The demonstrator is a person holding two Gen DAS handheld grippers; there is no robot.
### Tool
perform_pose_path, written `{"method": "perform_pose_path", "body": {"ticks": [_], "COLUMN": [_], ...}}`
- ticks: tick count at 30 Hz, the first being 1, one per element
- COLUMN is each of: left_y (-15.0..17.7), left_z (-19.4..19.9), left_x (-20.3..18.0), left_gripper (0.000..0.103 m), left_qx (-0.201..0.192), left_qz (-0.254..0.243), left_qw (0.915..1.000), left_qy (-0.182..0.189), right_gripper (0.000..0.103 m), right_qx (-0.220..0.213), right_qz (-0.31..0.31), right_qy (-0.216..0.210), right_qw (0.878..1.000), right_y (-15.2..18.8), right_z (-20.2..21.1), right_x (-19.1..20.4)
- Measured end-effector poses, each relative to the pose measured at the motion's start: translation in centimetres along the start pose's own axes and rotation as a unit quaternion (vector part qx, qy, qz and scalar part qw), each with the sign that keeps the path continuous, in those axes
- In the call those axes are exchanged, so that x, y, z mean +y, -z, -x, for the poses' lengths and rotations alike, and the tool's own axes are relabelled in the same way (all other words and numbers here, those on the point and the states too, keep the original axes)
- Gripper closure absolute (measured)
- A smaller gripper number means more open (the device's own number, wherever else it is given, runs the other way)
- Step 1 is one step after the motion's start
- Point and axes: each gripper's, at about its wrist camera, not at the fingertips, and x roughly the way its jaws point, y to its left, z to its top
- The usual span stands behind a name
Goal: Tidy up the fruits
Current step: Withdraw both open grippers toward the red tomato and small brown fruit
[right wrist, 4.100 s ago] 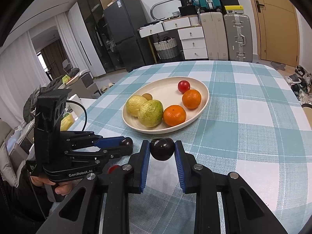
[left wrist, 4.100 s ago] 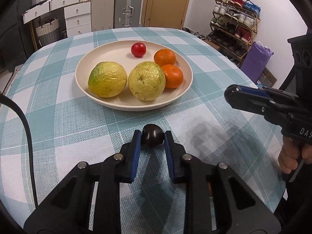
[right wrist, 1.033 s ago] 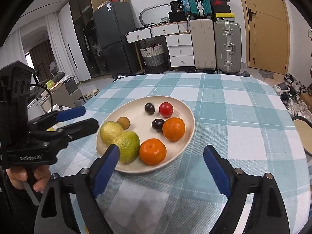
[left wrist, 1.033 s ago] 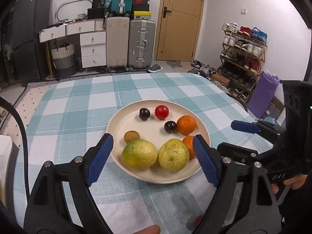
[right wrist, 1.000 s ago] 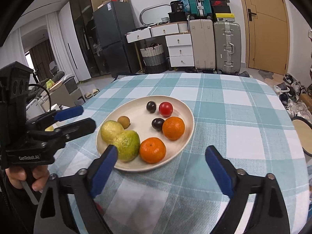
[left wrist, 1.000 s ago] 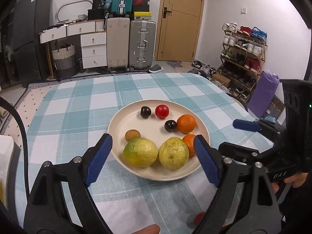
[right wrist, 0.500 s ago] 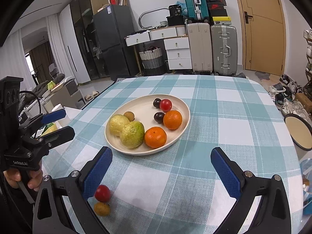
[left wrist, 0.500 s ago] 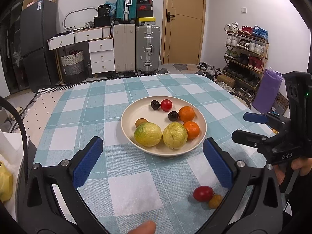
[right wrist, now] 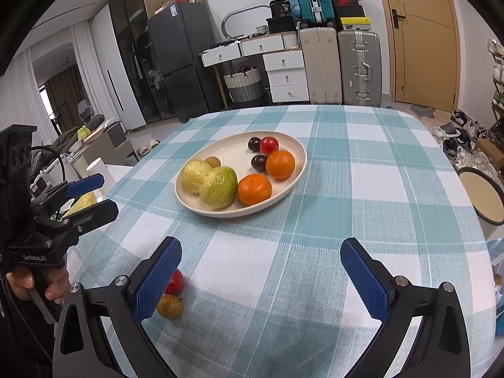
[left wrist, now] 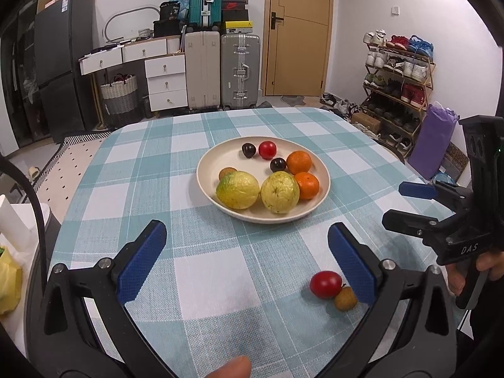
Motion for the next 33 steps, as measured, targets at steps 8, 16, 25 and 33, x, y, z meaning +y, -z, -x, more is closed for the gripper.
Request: {"method": "perform_pose_path", "body": {"ticks": [8,16,25,33], "left_y": [1.0,1.8,2.0,2.1], "left_z": [-0.4,-1.5,-2.0,-2.3], "left_x": [-0.9,-0.5,0.0,0.1], "left_gripper": [0.001,0.001,0.001,0.001], "left_qx": [0.013,0.029,0.037,0.039], "left_qz": [-0.011,-0.004,0.007,0.009], "left_qw": [0.9998,0.9996,0.9993,0.9991], "left_qy": [0.006,0.004,0.011,0.01], "right_gripper": [0.0,0.0,0.0,0.001], "right_qx": [0.014,0.051,0.088,0.103], "right_qz": [0.01,0.056,0.092,0.11], "right_qy": [-0.001,0.005,-0.019,-0.036], "right_qw": [1.0,0.997,0.992,0.988], "right_y": [0.8,1.8,3.2,3.9], "right_z": [0.1,-1.2,-2.6,-3.1], "right_x": [0.6,2.7,4.9,6.1]}}
